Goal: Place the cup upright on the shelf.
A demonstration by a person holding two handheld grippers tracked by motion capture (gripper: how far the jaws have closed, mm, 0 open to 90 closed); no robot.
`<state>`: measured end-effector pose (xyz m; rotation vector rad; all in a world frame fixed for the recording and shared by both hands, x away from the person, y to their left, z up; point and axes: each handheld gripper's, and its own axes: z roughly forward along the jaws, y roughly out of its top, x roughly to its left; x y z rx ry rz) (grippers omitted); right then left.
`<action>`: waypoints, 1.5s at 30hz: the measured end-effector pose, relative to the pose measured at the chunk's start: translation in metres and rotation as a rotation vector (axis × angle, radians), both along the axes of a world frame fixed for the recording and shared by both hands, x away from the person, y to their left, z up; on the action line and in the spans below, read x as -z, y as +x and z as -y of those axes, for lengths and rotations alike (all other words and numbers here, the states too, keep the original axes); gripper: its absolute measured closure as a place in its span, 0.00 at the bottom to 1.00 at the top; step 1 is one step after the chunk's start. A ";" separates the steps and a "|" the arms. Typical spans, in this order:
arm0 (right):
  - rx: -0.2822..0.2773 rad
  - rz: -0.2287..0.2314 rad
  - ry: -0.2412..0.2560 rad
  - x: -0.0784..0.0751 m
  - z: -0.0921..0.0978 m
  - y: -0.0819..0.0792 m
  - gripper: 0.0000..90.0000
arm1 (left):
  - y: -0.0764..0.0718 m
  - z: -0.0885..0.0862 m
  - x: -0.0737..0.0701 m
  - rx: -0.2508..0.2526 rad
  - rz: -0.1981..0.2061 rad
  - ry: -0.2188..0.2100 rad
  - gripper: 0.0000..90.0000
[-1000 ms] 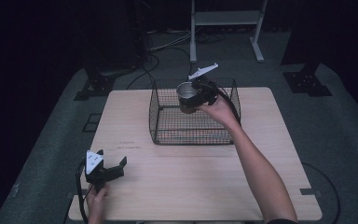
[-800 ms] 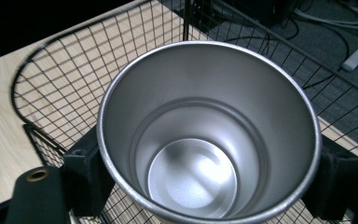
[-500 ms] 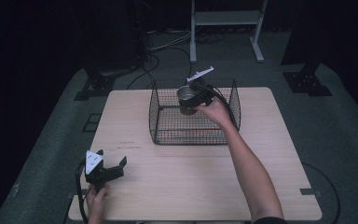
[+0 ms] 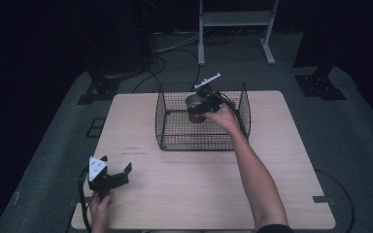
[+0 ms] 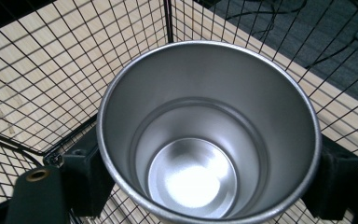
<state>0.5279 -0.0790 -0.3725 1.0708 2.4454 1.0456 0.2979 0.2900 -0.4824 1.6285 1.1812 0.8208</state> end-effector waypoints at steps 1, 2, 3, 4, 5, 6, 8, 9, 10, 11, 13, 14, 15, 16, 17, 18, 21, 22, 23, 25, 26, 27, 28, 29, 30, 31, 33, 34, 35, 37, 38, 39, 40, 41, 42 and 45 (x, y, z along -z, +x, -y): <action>0.000 0.000 0.000 0.000 0.000 0.000 0.20 | 0.000 0.000 0.000 0.000 0.000 0.000 0.00; 0.007 -0.012 -0.003 0.003 -0.001 0.002 0.20 | 0.000 0.000 0.000 0.000 -0.002 0.002 0.00; 0.007 -0.012 -0.007 0.004 0.000 0.003 0.20 | 0.000 0.000 0.000 0.001 -0.002 0.002 0.00; 0.007 -0.012 -0.007 0.004 0.000 0.003 0.20 | 0.000 0.000 0.000 0.001 -0.002 0.002 0.00; 0.009 -0.020 -0.007 0.007 -0.001 0.004 0.20 | 0.000 0.000 0.000 0.001 -0.002 0.001 0.00; 0.011 -0.020 -0.012 0.008 -0.002 0.004 0.20 | 0.000 0.000 0.000 0.001 -0.002 0.000 0.00; 0.012 -0.019 -0.021 0.010 -0.003 0.004 0.20 | 0.000 0.000 0.000 0.001 -0.002 0.000 0.00; 0.006 -0.019 -0.035 0.012 -0.003 0.005 0.20 | 0.000 0.000 0.000 0.001 -0.002 0.000 0.00; 0.008 -0.023 -0.030 0.013 -0.003 0.005 0.20 | 0.000 0.000 0.000 0.002 -0.001 0.002 0.00; 0.009 -0.030 -0.027 0.016 -0.003 0.006 0.20 | 0.000 0.000 0.000 0.002 -0.002 0.002 0.00; 0.014 -0.039 -0.031 0.019 -0.002 0.008 0.20 | 0.000 0.000 0.000 0.002 -0.002 0.002 0.00; 0.017 -0.043 -0.039 0.022 -0.001 0.009 0.20 | 0.000 0.000 0.000 0.002 -0.002 0.001 0.00; 0.017 -0.043 -0.039 0.022 -0.001 0.009 0.20 | 0.000 0.000 0.000 0.001 -0.001 -0.001 0.00; 0.017 -0.058 -0.048 0.024 -0.001 0.010 0.20 | 0.000 0.000 0.000 0.001 -0.002 -0.002 0.00; 0.017 -0.063 -0.053 0.025 -0.002 0.010 0.20 | 0.000 -0.001 0.000 0.003 -0.003 0.000 0.00; 0.015 -0.063 -0.062 0.026 -0.002 0.011 0.20 | 0.000 -0.001 0.000 0.003 -0.002 0.001 0.00; 0.018 -0.068 -0.074 0.028 -0.002 0.012 0.20 | 0.000 0.000 0.000 0.003 -0.001 0.002 0.00; 0.019 -0.074 -0.075 0.029 -0.002 0.013 0.20 | 0.000 0.000 0.000 0.002 0.000 -0.002 0.00; 0.019 -0.080 -0.072 0.031 -0.002 0.014 0.20 | 0.000 -0.001 0.000 0.002 -0.001 -0.004 0.00; 0.015 -0.088 -0.089 0.034 -0.003 0.014 0.20 | 0.000 -0.001 0.000 0.002 0.000 -0.006 0.00; 0.009 -0.087 -0.100 0.035 -0.004 0.013 0.20 | 0.000 -0.001 0.000 0.002 0.000 -0.007 0.00; 0.007 -0.087 -0.106 0.037 -0.005 0.013 0.20 | 0.000 -0.001 0.000 0.002 0.000 -0.007 0.00; 0.006 -0.091 -0.108 0.038 -0.006 0.013 0.20 | 0.000 -0.001 0.000 0.003 -0.001 -0.007 0.00; 0.004 -0.093 -0.109 0.039 -0.007 0.013 0.20 | 0.000 -0.001 0.000 0.003 0.000 -0.007 0.00; 0.003 -0.096 -0.110 0.040 -0.008 0.013 0.20 | 0.000 -0.001 0.000 0.003 0.000 -0.006 0.00; 0.003 -0.096 -0.110 0.040 -0.008 0.013 0.20 | 0.000 -0.001 0.000 0.003 0.000 -0.006 0.00; 0.000 -0.094 -0.128 0.042 -0.010 0.014 0.20 | 0.000 -0.001 0.000 0.003 0.000 -0.007 0.00; 0.002 -0.098 -0.130 0.042 -0.010 0.014 0.20 | 0.000 -0.001 0.000 0.003 0.000 -0.008 0.00; 0.002 -0.098 -0.130 0.042 -0.010 0.014 0.20 | 0.000 -0.001 0.000 0.003 0.000 -0.008 0.00; 0.003 -0.097 -0.142 0.044 -0.011 0.014 0.19 | 0.000 -0.001 0.000 0.003 0.001 -0.009 0.00; 0.005 -0.097 -0.148 0.044 -0.010 0.014 0.19 | 0.000 -0.001 0.000 0.004 0.001 -0.008 0.00; 0.005 -0.096 -0.149 0.044 -0.010 0.014 0.19 | -0.001 -0.001 0.000 0.004 0.001 -0.008 0.00; 0.003 -0.095 -0.147 0.044 -0.009 0.014 0.19 | -0.001 -0.001 0.000 0.003 0.001 -0.008 0.00; 0.002 -0.097 -0.145 0.044 -0.009 0.014 0.19 | -0.001 -0.001 0.000 0.003 0.001 -0.008 0.00; 0.001 -0.101 -0.144 0.044 -0.008 0.014 0.19 | -0.001 -0.001 0.000 0.003 0.000 -0.009 0.00; 0.001 -0.100 -0.152 0.044 -0.008 0.013 0.19 | -0.001 -0.001 0.000 0.004 0.000 -0.009 0.00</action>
